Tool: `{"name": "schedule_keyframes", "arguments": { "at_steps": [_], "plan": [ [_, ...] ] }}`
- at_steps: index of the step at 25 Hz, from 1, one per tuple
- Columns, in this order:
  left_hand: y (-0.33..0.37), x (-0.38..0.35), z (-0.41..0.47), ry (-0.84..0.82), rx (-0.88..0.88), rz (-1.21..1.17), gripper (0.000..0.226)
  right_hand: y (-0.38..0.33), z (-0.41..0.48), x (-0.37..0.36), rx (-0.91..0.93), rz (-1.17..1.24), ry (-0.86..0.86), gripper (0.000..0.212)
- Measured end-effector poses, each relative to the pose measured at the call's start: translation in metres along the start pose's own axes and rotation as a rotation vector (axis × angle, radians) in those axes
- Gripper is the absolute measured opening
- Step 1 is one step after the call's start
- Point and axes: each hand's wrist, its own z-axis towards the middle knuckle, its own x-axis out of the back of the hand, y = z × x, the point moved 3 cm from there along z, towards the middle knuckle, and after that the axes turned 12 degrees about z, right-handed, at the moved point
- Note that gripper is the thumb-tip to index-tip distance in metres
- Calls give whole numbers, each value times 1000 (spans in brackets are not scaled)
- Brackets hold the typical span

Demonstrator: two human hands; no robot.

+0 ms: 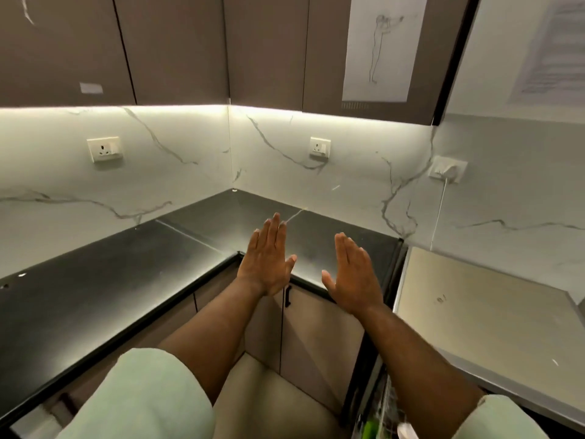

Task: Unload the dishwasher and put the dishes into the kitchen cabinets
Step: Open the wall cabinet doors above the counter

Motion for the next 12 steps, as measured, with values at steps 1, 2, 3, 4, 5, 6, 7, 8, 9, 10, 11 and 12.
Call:
{"name": "schedule_keyframes", "arguments": {
  "at_steps": [1,2,3,4,5,6,7,8,9,10,11,12],
  "plan": [
    [-4,6,14,25,1,-7,79,2,16,4,14,-16,15,86],
    [-9,10,31,48,-7,-15,79,6,37,6,26,-28,33,86],
    [-14,12,47,63,-20,-18,79,10,56,5,33,-35,49,86],
    [-20,13,59,75,-33,-10,80,13,72,3,31,-42,58,86],
    [-26,11,76,92,-38,-2,80,18,92,-2,28,-43,63,86],
    [-33,7,93,110,-20,-6,80,24,111,-9,24,-40,69,86],
    [-39,4,113,126,12,-23,81,30,132,-16,25,-40,76,86],
    [-44,2,134,144,42,-40,81,36,152,-22,26,-48,85,86],
    [-46,2,154,160,60,-58,80,42,170,-25,26,-61,99,86],
    [-46,-1,177,173,60,-74,80,49,190,-29,26,-77,114,87],
    [-46,-5,201,185,48,-87,79,58,211,-32,19,-91,140,87],
    [-45,-11,228,199,39,-100,79,68,233,-32,4,-107,170,87]
  ]
}}
